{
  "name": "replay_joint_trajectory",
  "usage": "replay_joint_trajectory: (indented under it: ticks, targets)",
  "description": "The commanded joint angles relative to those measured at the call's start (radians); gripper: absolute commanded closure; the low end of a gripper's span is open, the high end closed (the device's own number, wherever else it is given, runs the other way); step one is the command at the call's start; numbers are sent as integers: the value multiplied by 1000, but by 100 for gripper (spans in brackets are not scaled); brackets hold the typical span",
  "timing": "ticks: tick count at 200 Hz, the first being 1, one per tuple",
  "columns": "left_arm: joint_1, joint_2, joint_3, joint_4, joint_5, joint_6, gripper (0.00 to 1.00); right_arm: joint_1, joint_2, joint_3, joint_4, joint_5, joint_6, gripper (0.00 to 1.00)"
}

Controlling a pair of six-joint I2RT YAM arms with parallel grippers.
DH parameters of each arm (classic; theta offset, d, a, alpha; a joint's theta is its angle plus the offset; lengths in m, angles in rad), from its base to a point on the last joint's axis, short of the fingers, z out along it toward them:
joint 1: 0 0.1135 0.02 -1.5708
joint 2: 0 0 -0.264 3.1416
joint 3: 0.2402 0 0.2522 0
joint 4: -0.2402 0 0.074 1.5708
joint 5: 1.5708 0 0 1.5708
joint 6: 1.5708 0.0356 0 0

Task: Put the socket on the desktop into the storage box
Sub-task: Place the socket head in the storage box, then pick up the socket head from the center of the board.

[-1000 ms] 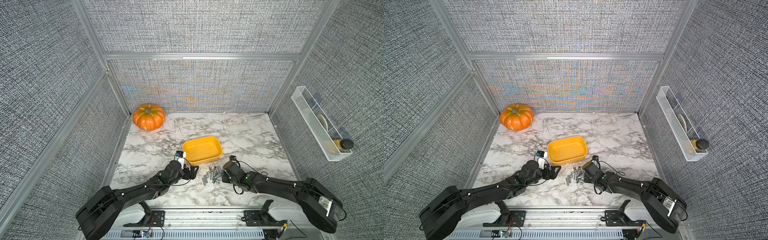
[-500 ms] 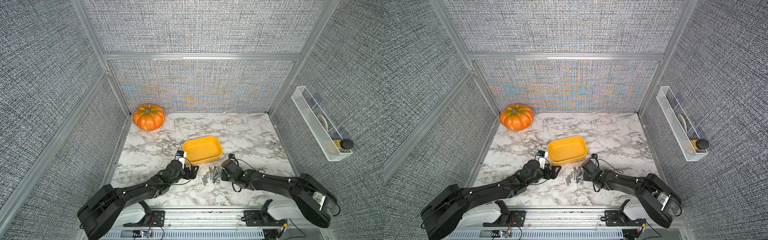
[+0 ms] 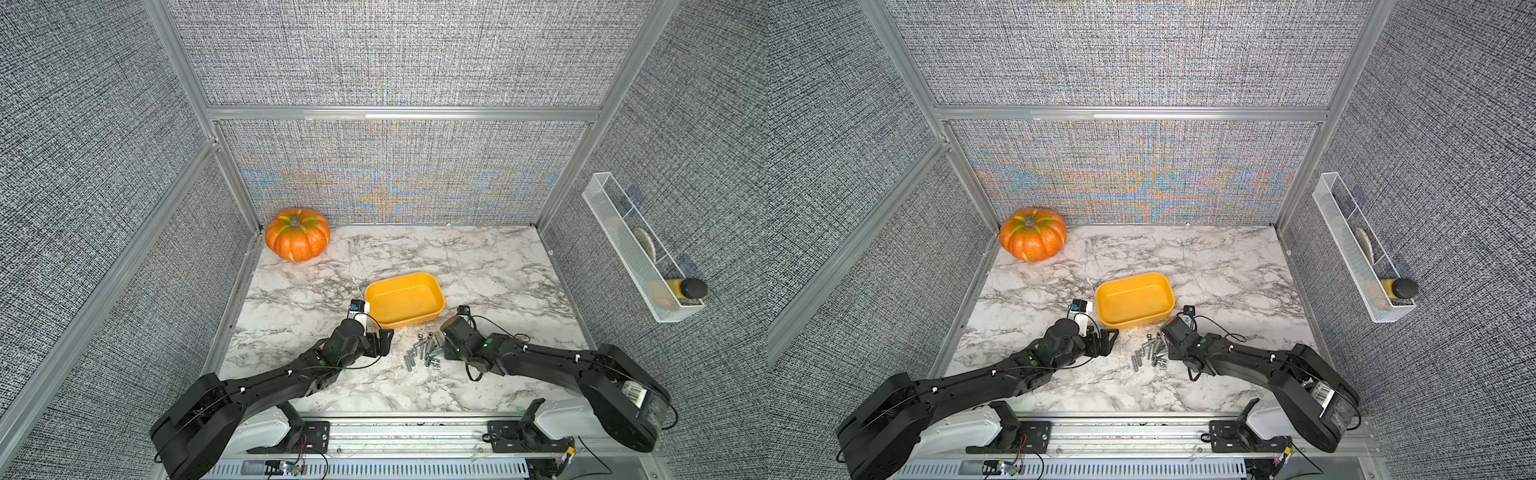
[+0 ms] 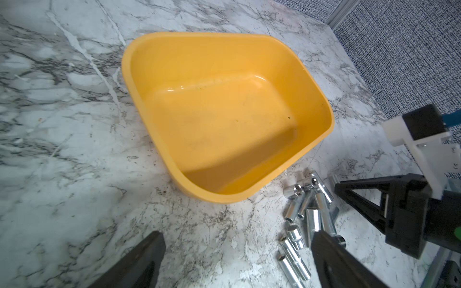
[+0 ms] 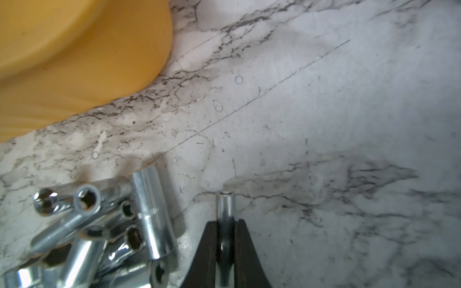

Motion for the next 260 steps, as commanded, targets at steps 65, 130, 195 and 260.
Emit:
replay_joint_trajectory:
  ticks: [65, 130, 195, 260]
  targets:
    - [0, -122, -19, -64, -144, 12, 3, -110, -245, 189, 35, -18, -243, 100]
    - [0, -168, -42, -45, -145, 19, 3, -88, 215, 564, 45, -192, -349, 100]
    - [0, -174, -48, -54, -200, 18, 3, -82, 510, 744, -24, -134, -397, 100]
    - [0, -146, -41, -49, -188, 25, 3, -82, 578, 788, -65, -138, -420, 86]
